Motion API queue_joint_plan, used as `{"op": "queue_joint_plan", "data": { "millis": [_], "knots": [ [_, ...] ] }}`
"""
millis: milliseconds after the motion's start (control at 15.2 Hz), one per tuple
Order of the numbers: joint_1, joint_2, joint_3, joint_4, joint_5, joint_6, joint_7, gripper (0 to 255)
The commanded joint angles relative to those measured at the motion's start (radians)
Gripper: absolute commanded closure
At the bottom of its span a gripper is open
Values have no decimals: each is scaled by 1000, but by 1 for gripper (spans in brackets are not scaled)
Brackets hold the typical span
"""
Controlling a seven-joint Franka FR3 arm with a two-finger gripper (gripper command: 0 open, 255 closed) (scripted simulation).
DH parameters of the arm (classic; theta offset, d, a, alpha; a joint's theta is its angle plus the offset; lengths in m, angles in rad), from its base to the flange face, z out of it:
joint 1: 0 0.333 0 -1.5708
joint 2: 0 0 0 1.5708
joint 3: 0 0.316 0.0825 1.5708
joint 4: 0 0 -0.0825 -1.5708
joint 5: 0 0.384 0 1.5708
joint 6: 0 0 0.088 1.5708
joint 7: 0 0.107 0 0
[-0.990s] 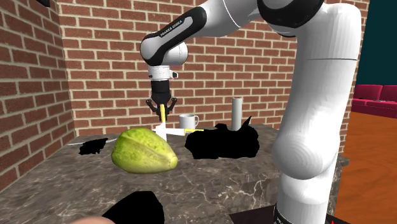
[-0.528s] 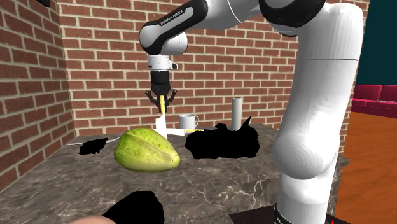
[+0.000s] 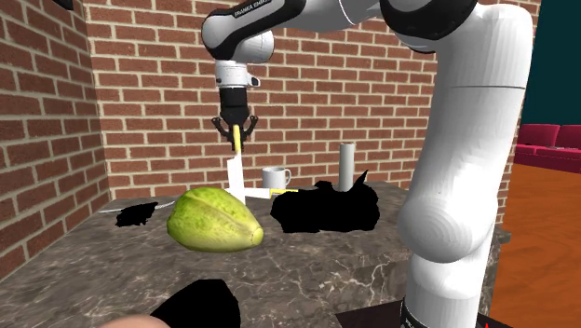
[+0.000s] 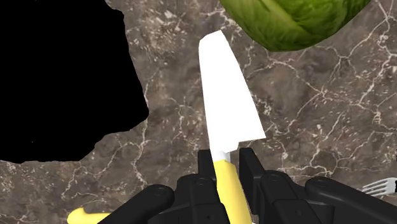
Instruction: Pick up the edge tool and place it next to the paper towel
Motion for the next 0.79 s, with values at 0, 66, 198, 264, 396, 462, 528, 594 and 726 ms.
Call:
{"op": "queue_joint_plan", "data": {
  "millis": [0,66,198,264,396,462,528,594,726],
  "knots": [
    [1,2,1,28,0,-26,0,255],
    [1,3,1,43,0,-40,0,255],
    [1,7,1,73,0,-67,-2,255],
    [1,9,1,89,-1,-81,-2,255],
    [1,13,2,122,-1,-109,-3,255],
    [1,16,2,139,-2,-123,-3,255],
    [1,19,2,156,-2,-137,-4,255],
    [2,23,2,173,-2,-152,-4,255],
    [2,30,3,209,-3,-180,-5,255]
  ]
}}
